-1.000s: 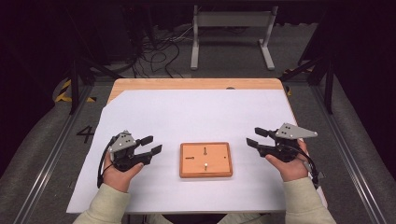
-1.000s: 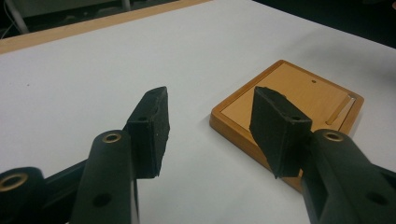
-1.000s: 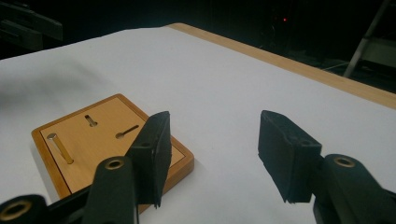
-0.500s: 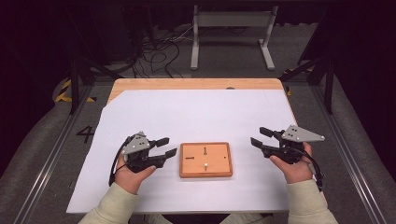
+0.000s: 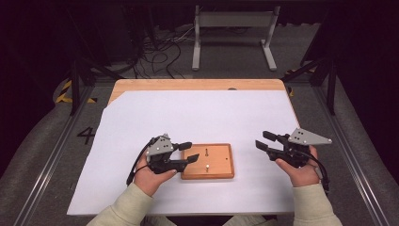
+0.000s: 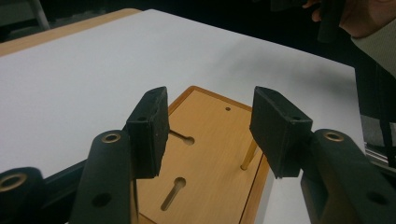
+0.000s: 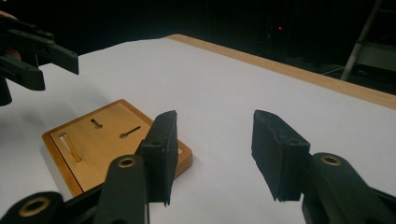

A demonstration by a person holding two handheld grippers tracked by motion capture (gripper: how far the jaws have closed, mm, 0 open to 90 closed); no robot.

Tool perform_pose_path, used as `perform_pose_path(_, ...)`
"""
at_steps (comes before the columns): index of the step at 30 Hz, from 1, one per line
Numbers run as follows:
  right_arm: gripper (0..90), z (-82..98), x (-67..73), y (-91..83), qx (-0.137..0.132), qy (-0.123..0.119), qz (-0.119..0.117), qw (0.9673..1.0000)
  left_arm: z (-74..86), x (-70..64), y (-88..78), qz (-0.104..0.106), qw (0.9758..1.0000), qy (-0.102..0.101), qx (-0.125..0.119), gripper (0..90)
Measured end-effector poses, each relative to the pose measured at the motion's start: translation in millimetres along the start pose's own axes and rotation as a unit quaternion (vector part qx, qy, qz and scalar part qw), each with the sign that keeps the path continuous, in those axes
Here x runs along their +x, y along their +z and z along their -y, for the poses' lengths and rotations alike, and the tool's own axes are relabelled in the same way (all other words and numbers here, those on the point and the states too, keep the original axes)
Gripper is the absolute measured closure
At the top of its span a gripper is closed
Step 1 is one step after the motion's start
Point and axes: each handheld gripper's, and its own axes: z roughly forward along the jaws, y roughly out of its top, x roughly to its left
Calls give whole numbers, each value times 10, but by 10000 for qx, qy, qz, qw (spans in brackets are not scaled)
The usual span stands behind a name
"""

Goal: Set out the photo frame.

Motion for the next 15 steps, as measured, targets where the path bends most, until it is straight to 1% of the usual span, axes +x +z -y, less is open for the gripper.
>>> perform_pose_path(1,510,-4,-2,-3,15,9,23,10000,0,0,0,0,10000,0,0,492)
perform_pose_path(3,510,-4,-6,-4,29,44,33,10000,-14,-24,45,84,10000,-20,-25,495)
perform_pose_path(4,503,-3,-9,-6,39,55,48,10000,-25,-38,71,109,9999,-61,-16,500)
perform_pose_path(5,495,0,-13,-6,47,88,76,9999,-31,-43,86,139,9999,-66,9,507)
perform_pose_path(7,479,2,-17,-4,72,148,94,9998,-38,-66,134,123,9999,-51,37,511)
perform_pose_path(9,464,6,-19,-2,93,214,125,9996,-37,-90,187,208,9997,-42,75,514)
perform_pose_path(10,461,9,-19,-1,111,235,142,9996,-29,-106,227,270,9995,-72,161,511)
perform_pose_path(11,459,14,-21,-2,129,253,158,9995,-21,-111,256,306,9992,-57,242,509)
perform_pose_path(12,459,16,-22,-5,142,270,172,9994,-10,-117,278,357,9989,-87,279,509)
perform_pose_path(13,459,18,-22,-6,141,279,173,9994,5,-120,306,416,9983,-92,391,509)
perform_pose_path(15,459,21,-19,-4,159,273,176,9993,35,-124,344,434,9978,-79,497,513)
